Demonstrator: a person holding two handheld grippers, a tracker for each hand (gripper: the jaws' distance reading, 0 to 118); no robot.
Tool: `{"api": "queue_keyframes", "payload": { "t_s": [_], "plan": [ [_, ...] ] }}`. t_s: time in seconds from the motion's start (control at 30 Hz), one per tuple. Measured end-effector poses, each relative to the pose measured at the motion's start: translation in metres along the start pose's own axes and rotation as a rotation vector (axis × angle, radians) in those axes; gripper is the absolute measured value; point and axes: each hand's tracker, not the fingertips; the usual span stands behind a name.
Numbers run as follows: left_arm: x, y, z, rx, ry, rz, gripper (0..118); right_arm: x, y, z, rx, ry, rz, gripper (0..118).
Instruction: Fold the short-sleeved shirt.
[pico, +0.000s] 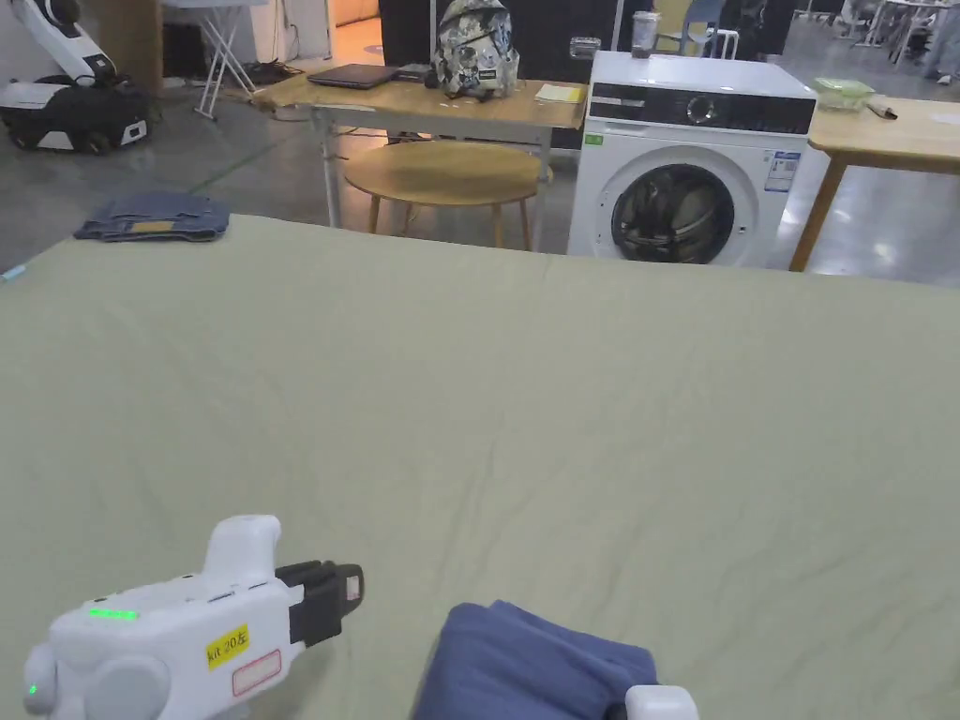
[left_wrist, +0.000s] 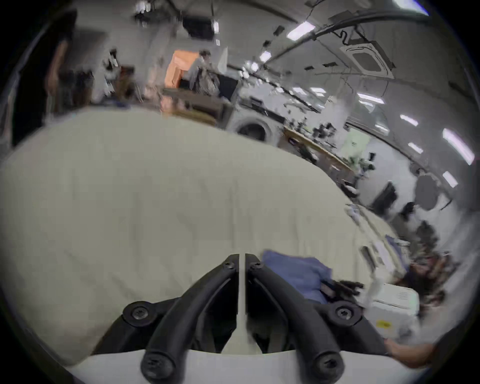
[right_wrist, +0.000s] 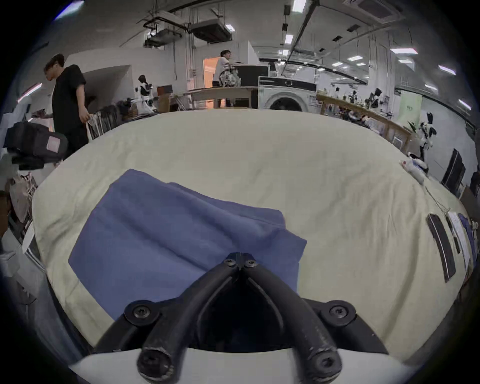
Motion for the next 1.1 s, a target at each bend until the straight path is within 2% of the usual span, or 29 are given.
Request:
{"api": "queue_keyframes", "payload": {
  "t_s": [0.07,0.2,0.23,0.27,0.47,0.53,0.6,0.67,0.7,0.73,0.83,0.87,0.97,1.1],
  "plan": [
    [-0.012,0.004,-0.018,-0.156,-0.123,0.079,13,0.001,0.001,0.0,-0.001,0.002,0.002,0],
    [-0.027,0.005,-0.055,-0.311,-0.251,0.178,75,0.003,0.001,0.0,-0.004,0.013,-0.016,0],
    [-0.031,0.004,-0.066,-0.346,-0.284,0.181,82,0.004,0.001,0.0,-0.004,0.015,-0.018,0],
    [-0.034,0.003,-0.075,-0.375,-0.301,0.193,83,0.004,0.001,0.0,-0.003,0.017,-0.019,0],
    [-0.044,-0.029,-0.13,-0.589,-0.398,0.374,83,0.005,0.001,0.0,-0.007,0.024,-0.025,0],
    [-0.044,-0.031,-0.134,-0.509,-0.483,0.396,83,0.006,-0.001,-0.003,-0.006,0.026,-0.028,0],
    [-0.039,-0.035,-0.135,-0.504,-0.487,0.427,82,0.006,-0.003,-0.004,0.0,0.025,-0.032,0],
    [-0.034,-0.038,-0.14,-0.506,-0.511,0.428,71,0.004,-0.003,-0.004,0.002,0.02,-0.027,0],
    [-0.02,-0.039,-0.134,-0.504,-0.512,0.424,55,0.004,-0.003,-0.003,0.003,0.018,-0.026,0],
    [-0.013,-0.04,-0.134,-0.5,-0.502,0.412,43,0.004,-0.003,-0.003,0.005,0.017,-0.027,0],
    [-0.006,-0.044,-0.132,-0.507,-0.381,0.321,34,0.005,-0.002,-0.002,0.002,0.018,-0.03,0],
    [-0.009,-0.044,-0.129,-0.5,-0.401,0.337,34,0.005,-0.002,-0.002,0.001,0.019,-0.032,0],
    [-0.007,-0.044,-0.125,-0.495,-0.412,0.377,21,0.005,-0.001,0.0,0.004,0.028,-0.028,0],
    [-0.011,-0.044,-0.115,-0.458,-0.472,0.396,17,0.002,0.004,0.004,0.008,0.03,0.008,0]
  ]
}}
